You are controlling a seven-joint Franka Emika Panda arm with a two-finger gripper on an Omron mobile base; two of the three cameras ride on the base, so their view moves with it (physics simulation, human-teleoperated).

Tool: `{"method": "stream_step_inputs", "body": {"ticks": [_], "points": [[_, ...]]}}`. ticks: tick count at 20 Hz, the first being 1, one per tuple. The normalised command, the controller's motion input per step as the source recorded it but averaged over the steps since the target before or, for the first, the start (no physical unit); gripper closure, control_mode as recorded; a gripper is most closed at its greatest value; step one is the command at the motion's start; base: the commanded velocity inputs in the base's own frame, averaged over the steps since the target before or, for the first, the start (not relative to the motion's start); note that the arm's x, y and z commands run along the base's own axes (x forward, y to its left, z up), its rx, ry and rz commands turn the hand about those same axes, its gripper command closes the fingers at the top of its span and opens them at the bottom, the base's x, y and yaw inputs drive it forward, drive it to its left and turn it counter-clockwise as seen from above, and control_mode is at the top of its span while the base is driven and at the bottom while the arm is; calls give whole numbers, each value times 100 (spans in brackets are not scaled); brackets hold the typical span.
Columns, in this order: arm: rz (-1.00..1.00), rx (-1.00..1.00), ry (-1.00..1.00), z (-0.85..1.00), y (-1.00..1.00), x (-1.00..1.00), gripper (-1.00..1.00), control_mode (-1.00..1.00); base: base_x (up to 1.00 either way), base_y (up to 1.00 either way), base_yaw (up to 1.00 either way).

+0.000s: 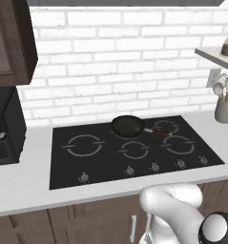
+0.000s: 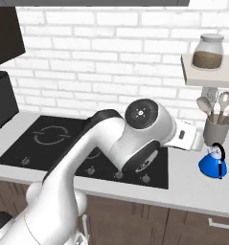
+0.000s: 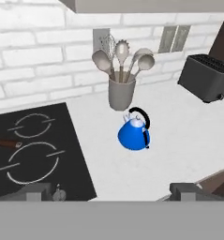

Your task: Pick the kettle from the counter and place it on a stove burner. Then turn the burner on.

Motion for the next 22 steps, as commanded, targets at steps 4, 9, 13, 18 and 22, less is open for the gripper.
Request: {"method": "stream_step_inputs", "body": {"ticks": [4, 9, 13, 18, 22], "points": [[-6, 1, 9, -28, -100, 22, -100, -100, 0, 0, 0], [1, 7, 29, -100, -98, 58, -100, -100, 0, 0, 0], [11, 7, 44, -100, -26, 84, -100, -100, 0, 0, 0], [6, 7, 11, -22, -1, 34, -100, -100, 0, 0, 0], [1, 0, 0, -17, -17, 4, -100, -100, 0, 0, 0]]}}
